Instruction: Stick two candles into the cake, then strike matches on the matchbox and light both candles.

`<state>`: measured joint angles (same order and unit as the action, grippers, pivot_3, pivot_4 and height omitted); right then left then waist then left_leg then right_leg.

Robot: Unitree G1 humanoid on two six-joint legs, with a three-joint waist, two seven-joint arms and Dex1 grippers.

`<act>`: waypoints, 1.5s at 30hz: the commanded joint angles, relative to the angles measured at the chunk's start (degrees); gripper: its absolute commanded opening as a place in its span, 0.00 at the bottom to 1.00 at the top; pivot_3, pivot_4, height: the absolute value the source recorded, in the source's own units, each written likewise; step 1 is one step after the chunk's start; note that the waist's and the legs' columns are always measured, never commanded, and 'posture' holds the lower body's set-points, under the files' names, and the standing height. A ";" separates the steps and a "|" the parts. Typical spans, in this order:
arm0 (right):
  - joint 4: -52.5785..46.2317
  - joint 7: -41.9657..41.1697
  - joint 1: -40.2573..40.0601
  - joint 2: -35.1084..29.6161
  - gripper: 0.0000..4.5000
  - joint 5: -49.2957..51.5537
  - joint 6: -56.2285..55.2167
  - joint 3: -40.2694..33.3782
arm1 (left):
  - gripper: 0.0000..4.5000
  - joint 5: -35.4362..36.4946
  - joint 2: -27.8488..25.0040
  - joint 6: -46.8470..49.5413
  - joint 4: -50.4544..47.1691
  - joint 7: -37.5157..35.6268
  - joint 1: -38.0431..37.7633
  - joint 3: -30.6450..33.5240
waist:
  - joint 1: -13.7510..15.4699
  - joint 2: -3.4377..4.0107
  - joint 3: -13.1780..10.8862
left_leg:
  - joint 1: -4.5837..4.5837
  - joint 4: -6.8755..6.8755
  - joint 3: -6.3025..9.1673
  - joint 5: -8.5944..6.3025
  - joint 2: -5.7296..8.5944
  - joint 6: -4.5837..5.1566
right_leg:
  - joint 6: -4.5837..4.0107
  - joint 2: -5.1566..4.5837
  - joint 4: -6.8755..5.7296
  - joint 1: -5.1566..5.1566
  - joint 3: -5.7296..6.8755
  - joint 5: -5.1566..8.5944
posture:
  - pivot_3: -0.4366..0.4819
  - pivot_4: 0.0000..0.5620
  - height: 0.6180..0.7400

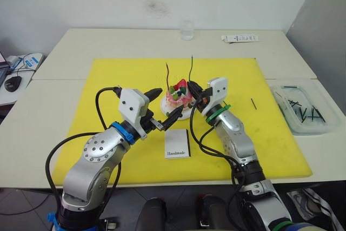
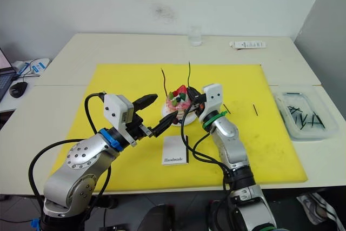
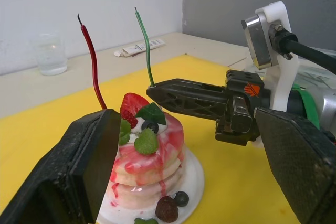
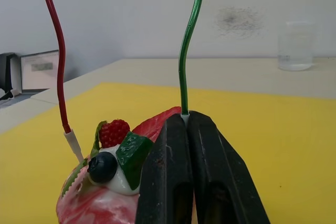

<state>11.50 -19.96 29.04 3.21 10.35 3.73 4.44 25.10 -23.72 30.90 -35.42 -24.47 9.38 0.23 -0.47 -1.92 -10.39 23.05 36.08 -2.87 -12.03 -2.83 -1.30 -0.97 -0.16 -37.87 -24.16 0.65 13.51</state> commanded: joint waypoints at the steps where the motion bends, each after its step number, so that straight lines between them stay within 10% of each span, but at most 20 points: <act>1: -1.74 0.10 -0.87 0.26 0.00 0.82 -0.70 -0.46 | 1.00 0.11 0.13 -0.86 -1.67 -0.20 0.60 -0.26 | 0.00 0.00 0.00 | 0.00 0.00 0.00 0.00 0.00 0.00 | 0.00 0.00 0.00 0.00 0.00 0.00 | 0.48 0.27 1.00; 26: -5.74 0.05 -2.81 1.15 0.00 2.36 1.11 0.07 | 1.00 -0.15 0.40 -1.35 -0.59 -1.34 1.77 -0.28 | 0.00 0.00 0.00 | 0.00 -0.01 -0.01 0.00 -0.01 0.00 | 0.01 0.00 0.02 0.00 -0.01 0.00 | 0.48 0.27 1.00; 34: -6.40 -0.14 -2.28 0.44 0.55 1.69 0.75 0.53 | 1.00 -0.33 0.56 -1.68 -0.31 -1.43 1.91 -0.35 | 0.00 0.00 0.00 | 0.00 -0.01 -0.01 0.00 -0.01 0.00 | 0.01 0.00 0.04 0.00 -0.01 0.00 | 0.48 0.27 1.00; 45: -13.48 -2.43 -2.94 -3.70 0.55 3.82 4.60 0.15 | 1.00 -0.20 0.24 -1.80 0.57 -2.05 2.49 0.06 | 0.01 0.00 0.00 | 0.00 -0.02 -0.01 0.00 -0.01 0.00 | 0.01 0.00 0.05 0.00 -0.01 0.00 | 0.48 0.27 1.00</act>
<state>2.12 -21.48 25.87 -0.19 12.84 7.76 4.72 24.90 -23.34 30.46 -34.43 -26.00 10.72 0.19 -0.46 -1.92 -10.39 23.06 36.06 -2.88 -12.03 -2.84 -1.30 -0.96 -0.16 -37.82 -24.16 0.64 13.51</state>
